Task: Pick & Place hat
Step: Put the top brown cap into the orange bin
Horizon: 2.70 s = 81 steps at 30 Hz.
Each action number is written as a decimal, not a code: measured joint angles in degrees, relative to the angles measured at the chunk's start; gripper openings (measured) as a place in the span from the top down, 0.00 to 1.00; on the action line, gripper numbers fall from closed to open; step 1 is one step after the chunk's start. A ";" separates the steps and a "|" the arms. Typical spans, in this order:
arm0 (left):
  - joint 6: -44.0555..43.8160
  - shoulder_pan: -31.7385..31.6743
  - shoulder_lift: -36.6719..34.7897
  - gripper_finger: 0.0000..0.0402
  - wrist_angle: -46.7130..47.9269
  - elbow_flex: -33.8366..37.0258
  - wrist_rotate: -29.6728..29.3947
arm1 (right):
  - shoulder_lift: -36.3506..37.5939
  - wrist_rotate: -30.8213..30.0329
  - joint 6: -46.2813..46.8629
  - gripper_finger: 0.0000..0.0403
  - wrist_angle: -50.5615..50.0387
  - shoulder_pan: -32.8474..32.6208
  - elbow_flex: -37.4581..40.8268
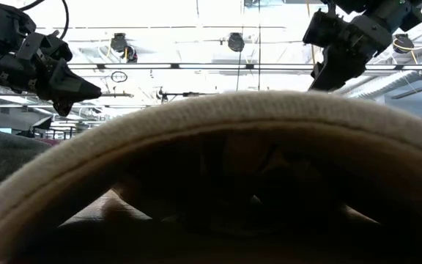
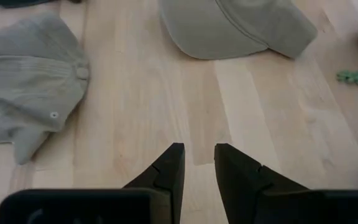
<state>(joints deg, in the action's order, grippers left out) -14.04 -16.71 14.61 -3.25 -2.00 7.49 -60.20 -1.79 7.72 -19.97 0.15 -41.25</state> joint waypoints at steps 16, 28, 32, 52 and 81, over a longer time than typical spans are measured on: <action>2.30 3.47 0.00 0.90 -12.78 -0.02 6.88 | -0.04 -3.50 -3.80 0.81 25.99 -0.50 12.17; 6.03 8.15 0.02 0.90 -13.09 -0.02 1.46 | -0.04 -4.35 -3.96 0.81 26.37 -1.78 12.61; 6.09 9.78 0.02 0.89 -13.02 -0.02 0.75 | -0.31 -4.30 -3.99 0.81 29.84 -1.81 12.61; 7.37 13.60 13.13 0.53 -22.25 -0.02 -8.19 | -3.72 -5.91 -5.90 0.81 34.76 -3.05 12.59; 15.17 5.08 31.92 0.52 -18.61 -13.37 -9.86 | -3.74 -8.60 -19.14 0.81 44.75 8.41 15.59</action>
<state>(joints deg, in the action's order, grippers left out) 1.12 -11.63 46.54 -21.85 -15.37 -2.38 -63.94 -10.39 -11.42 24.78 8.57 -25.67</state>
